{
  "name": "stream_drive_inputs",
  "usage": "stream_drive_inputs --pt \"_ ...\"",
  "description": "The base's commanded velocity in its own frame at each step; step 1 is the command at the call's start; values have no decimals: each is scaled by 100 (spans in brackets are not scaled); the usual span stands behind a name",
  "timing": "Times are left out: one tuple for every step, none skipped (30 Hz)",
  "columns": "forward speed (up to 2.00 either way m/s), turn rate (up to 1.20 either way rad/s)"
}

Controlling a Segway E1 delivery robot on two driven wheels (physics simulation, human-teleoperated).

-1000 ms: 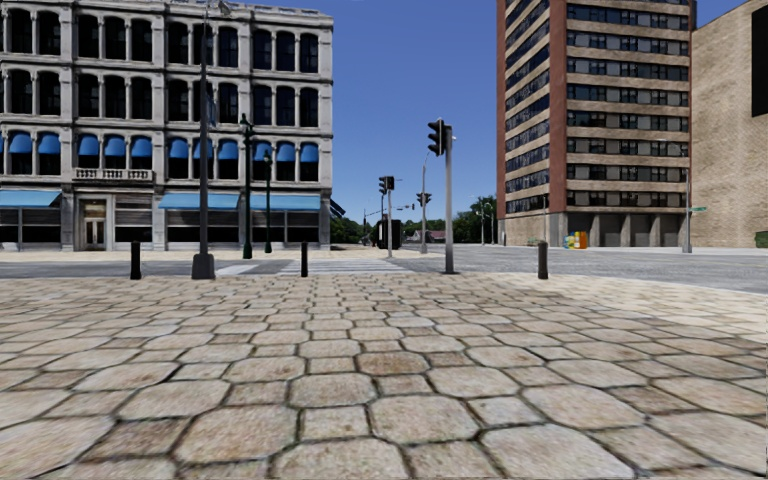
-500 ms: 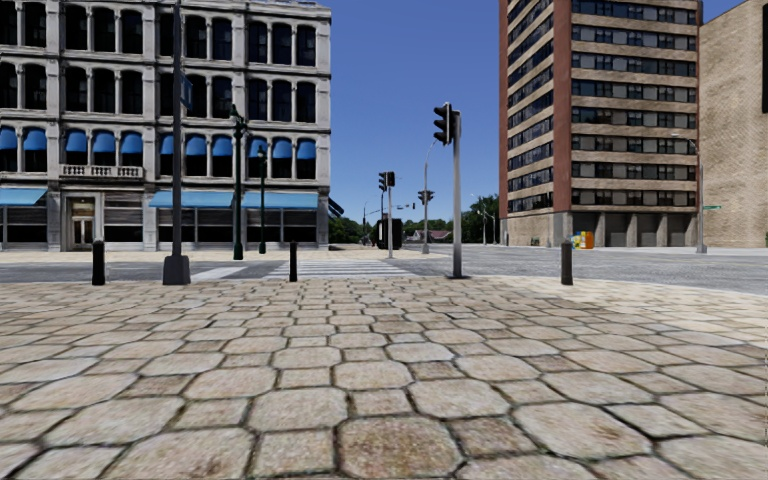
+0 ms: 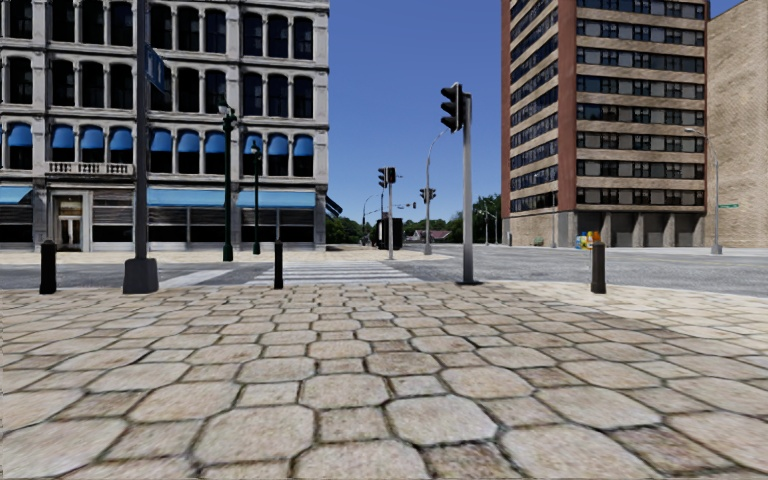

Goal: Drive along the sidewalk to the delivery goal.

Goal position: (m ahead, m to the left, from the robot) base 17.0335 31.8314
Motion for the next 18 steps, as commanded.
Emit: stream_drive_inputs --pt "200 0" --pt "200 0" --pt "200 7" --pt "200 14" --pt "200 16" --pt "200 16" --pt "200 16" --pt "200 18" --pt "200 20" --pt "200 20" --pt "200 20" --pt "200 20" --pt "200 20" --pt "200 20" --pt "200 20" --pt "200 20" --pt "200 20" --pt "200 21"
